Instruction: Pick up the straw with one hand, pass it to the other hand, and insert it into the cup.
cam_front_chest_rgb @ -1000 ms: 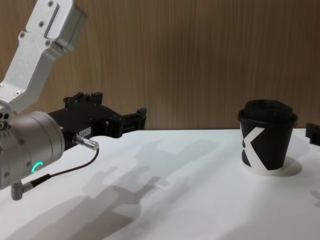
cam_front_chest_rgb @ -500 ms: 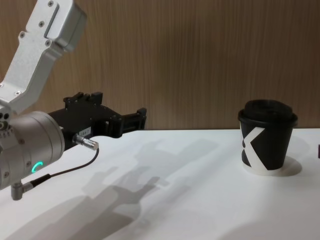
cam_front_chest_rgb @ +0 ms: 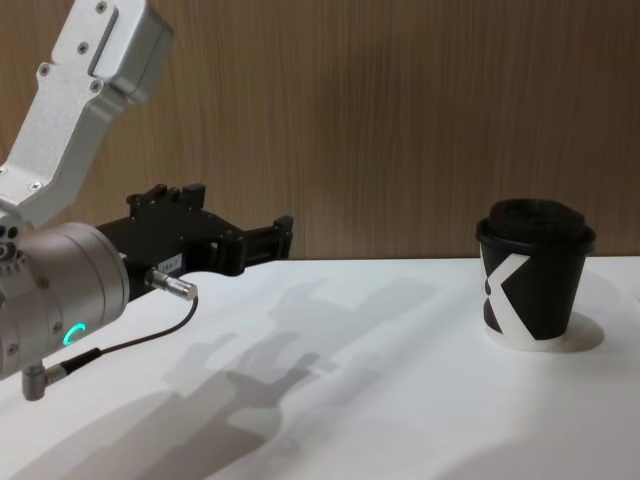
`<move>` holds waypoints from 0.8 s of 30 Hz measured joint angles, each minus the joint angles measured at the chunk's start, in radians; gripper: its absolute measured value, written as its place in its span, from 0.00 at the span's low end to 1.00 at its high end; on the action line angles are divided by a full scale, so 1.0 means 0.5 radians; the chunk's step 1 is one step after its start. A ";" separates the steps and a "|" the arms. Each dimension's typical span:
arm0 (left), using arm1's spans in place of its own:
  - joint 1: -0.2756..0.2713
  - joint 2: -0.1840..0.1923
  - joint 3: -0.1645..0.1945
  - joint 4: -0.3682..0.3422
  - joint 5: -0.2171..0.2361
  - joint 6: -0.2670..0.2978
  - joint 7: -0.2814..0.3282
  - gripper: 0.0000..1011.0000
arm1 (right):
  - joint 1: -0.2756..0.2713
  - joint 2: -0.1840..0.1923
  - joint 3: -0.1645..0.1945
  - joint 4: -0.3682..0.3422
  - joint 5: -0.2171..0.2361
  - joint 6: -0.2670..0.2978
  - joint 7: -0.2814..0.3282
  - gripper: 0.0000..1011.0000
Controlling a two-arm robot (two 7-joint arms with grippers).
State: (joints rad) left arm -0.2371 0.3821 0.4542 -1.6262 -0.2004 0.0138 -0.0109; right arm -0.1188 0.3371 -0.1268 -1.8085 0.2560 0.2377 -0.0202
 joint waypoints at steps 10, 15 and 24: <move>0.000 0.000 0.000 0.000 0.000 0.000 0.000 0.99 | 0.028 -0.008 0.012 0.049 -0.011 0.046 0.011 0.99; 0.000 0.000 0.000 0.000 0.000 0.000 0.000 0.99 | 0.042 -0.013 0.020 0.064 -0.011 0.062 0.022 0.99; 0.000 0.000 0.000 0.000 0.000 0.000 0.000 0.99 | 0.057 -0.017 0.042 0.077 -0.008 0.103 0.048 0.99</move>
State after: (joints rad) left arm -0.2372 0.3821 0.4542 -1.6262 -0.2004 0.0138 -0.0109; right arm -0.0903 0.3286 -0.1057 -1.7701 0.2521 0.2891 0.0036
